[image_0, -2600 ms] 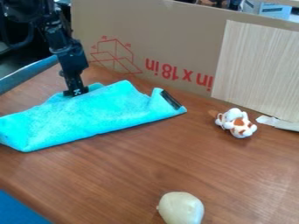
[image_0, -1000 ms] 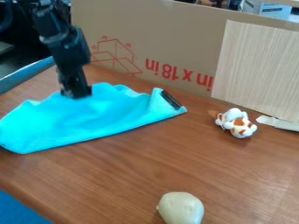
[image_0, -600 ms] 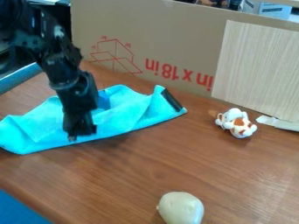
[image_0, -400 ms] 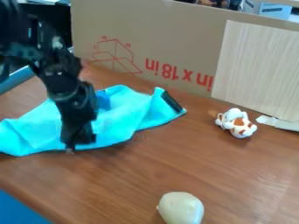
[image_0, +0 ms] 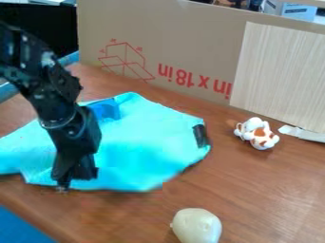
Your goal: Unfold the cloth from top left to bottom right
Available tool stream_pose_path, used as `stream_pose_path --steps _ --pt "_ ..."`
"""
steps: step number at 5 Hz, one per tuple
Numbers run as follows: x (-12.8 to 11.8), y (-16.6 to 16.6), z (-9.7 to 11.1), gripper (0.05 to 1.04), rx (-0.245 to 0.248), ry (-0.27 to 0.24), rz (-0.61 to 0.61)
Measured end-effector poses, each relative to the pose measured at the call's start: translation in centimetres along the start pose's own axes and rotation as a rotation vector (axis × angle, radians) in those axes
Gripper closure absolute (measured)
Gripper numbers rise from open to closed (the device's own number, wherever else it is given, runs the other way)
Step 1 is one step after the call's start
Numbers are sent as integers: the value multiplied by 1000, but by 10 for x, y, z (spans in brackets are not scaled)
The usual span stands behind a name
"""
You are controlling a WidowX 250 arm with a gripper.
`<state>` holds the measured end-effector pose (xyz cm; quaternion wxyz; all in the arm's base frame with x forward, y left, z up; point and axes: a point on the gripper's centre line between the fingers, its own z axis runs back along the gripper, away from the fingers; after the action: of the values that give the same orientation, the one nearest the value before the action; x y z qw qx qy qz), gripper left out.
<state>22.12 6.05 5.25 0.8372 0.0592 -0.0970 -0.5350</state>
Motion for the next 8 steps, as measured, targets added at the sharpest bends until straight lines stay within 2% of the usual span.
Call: stream_pose_path --steps 1,3,4,6,7,8 --pt "0 -11 10 1014 -14 -5 -24" --pt "1 -32 4 1014 -63 28 -23" --pt "12 -40 4 1014 -95 46 -16" --pt "34 -50 11 989 -103 30 -5" --pt "35 -53 12 822 -126 31 7" --pt "38 -48 20 544 -147 36 10"
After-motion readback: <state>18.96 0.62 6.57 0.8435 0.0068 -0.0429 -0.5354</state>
